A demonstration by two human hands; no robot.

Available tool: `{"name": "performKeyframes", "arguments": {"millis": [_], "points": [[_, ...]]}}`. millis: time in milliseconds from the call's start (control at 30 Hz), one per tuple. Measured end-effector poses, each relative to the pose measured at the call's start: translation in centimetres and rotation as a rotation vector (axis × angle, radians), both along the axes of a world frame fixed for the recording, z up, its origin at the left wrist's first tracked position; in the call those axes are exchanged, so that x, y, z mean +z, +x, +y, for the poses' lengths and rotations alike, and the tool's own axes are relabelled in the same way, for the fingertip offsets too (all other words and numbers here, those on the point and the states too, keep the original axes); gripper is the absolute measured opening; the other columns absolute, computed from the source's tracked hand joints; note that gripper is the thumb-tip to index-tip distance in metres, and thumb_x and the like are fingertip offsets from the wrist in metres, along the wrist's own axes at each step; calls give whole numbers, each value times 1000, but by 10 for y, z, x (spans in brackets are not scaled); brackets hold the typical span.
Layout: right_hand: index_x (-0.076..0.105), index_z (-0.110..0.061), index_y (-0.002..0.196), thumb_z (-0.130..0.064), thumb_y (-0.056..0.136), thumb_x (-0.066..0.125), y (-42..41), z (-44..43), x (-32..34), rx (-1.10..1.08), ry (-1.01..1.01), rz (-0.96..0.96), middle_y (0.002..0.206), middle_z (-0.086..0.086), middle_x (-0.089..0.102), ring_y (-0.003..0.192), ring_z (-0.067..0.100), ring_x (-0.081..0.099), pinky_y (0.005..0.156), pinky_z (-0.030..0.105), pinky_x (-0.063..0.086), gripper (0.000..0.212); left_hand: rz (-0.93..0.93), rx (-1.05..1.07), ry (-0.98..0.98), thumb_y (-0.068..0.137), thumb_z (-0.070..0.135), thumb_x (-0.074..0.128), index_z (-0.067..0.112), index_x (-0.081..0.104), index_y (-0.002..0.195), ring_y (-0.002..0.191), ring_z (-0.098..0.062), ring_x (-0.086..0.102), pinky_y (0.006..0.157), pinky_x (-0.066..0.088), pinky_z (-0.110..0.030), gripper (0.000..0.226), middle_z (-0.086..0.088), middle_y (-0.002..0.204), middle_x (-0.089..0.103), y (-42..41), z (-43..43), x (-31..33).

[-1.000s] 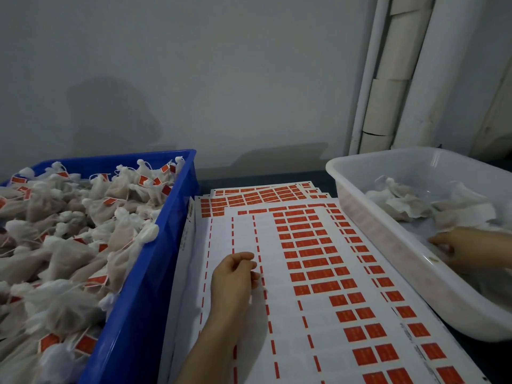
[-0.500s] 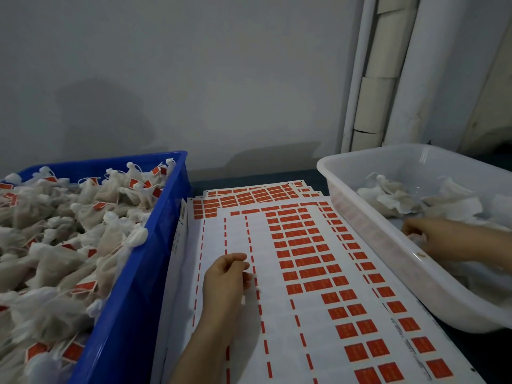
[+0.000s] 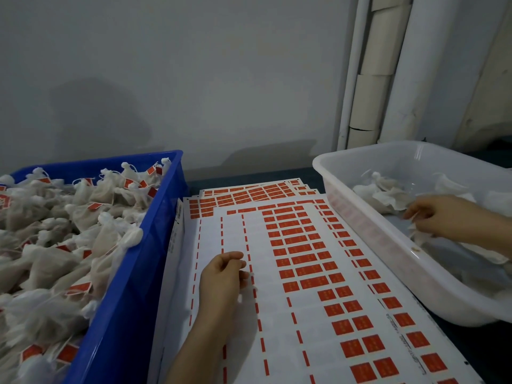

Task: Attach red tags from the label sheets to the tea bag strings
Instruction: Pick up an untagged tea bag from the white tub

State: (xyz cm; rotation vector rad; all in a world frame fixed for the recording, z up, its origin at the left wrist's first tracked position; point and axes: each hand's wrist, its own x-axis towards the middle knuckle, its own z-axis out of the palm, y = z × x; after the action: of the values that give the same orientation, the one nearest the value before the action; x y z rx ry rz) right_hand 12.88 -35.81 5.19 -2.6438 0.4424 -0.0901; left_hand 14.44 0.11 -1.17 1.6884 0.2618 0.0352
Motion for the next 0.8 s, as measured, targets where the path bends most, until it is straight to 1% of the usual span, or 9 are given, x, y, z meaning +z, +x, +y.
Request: {"name": "performKeyframes", "arguments": {"millis": [100, 200, 300, 367, 433, 467, 600, 700, 800], "points": [[66, -24, 83, -6, 83, 62, -4, -3, 15, -50, 144, -128, 78, 2, 66, 71, 21, 63, 56, 28, 50, 19, 0, -1, -1, 97, 19, 48, 19, 62, 104, 80, -15, 60, 56, 45, -12, 16, 6, 92, 61, 0, 0, 0], [67, -28, 80, -15, 87, 59, -5, 5, 32, -8, 110, -204, 79, 1, 67, 71, 22, 63, 62, 34, 51, 17, -3, 1, -15, 97, 19, 48, 19, 62, 103, 81, -17, 60, 62, 49, -16, 15, 4, 94, 62, 1, -1, 0], [67, -28, 85, -20, 89, 57, -6, 21, 51, 24, 135, -289, 81, -3, 67, 74, 18, 63, 63, 28, 48, 14, -8, 0, -22, 97, 18, 48, 19, 62, 102, 81, -17, 60, 61, 48, -15, 15, 3, 95, 62, 0, -1, 0], [68, -27, 88, -19, 89, 56, -8, 35, 66, 49, 201, -322, 84, -3, 67, 78, 18, 63, 70, 31, 51, 14, -9, 0, -26, 97, 18, 49, 18, 63, 103, 80, -16, 60, 59, 47, -14, 15, 5, 92, 61, 0, 0, 0], [68, -29, 84, -18, 89, 56, -12, 50, 80, 82, 290, -351, 87, -2, 67, 82, 20, 64, 78, 36, 52, 17, -4, -3, -28, 97, 18, 49, 18, 63, 103, 79, -16, 60, 57, 46, -14, 15, 6, 91, 61, -1, 0, 1], [68, -30, 84, -18, 89, 56, -14, 60, 87, 103, 330, -362, 87, -3, 67, 83, 19, 64, 79, 36, 52, 17, -2, -5, -30, 97, 18, 48, 18, 63, 103, 79, -16, 60, 57, 47, -14, 15, 6, 90, 61, -1, 0, 1], [69, -32, 87, -24, 87, 57, -20, 98, 100, 204, 421, -371, 86, -8, 68, 78, 14, 67, 64, 21, 52, 14, -27, -32, -21, 97, 19, 48, 21, 61, 102, 80, -15, 61, 55, 47, -12, 14, 6, 95, 63, -4, -2, 6], [66, -36, 85, -30, 85, 56, -21, 129, 97, 306, 454, -288, 75, -18, 67, 66, 5, 67, 48, 12, 49, 12, -117, -116, -49, 97, 27, 48, 27, 60, 102, 84, -13, 64, 54, 50, -12, 13, 10, 98, 65, -9, -4, 13], [66, -38, 86, -30, 86, 54, -17, 159, 78, 443, 525, -187, 78, -28, 64, 72, -4, 65, 52, 13, 50, 14, -221, -314, -94, 89, 49, 41, 38, 59, 105, 94, -1, 65, 64, 51, -12, 26, 24, 101, 66, -13, -7, 20]]}}
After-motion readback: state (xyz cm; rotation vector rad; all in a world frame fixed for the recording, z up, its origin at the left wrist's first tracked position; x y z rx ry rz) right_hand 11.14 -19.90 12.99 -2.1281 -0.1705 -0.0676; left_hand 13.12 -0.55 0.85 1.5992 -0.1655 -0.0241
